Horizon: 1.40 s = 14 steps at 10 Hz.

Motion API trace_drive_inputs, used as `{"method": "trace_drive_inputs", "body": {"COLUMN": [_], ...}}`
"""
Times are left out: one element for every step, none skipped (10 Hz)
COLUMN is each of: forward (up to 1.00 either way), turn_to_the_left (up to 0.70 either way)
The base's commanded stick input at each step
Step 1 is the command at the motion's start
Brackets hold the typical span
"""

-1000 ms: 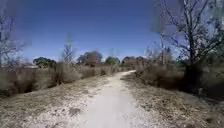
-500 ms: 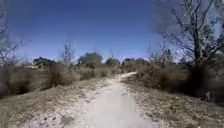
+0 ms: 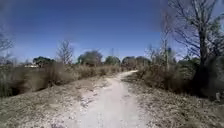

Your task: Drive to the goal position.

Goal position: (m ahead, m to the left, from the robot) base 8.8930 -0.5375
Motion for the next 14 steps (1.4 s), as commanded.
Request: {"method": "trace_drive_inputs", "body": {"forward": [0.50, 0.50, 0.50, 0.50, 0.50, 0.50, 0.50, 0.50, 0.50, 0.50, 0.52, 0.69, 0.70, 0.70], "turn_to_the_left": [0.00, 0.00, 0.00, 0.00, 0.00, 0.00, 0.00, 0.00, 0.00, 0.00, 0.00, 0.00, -0.20, -0.30]}}
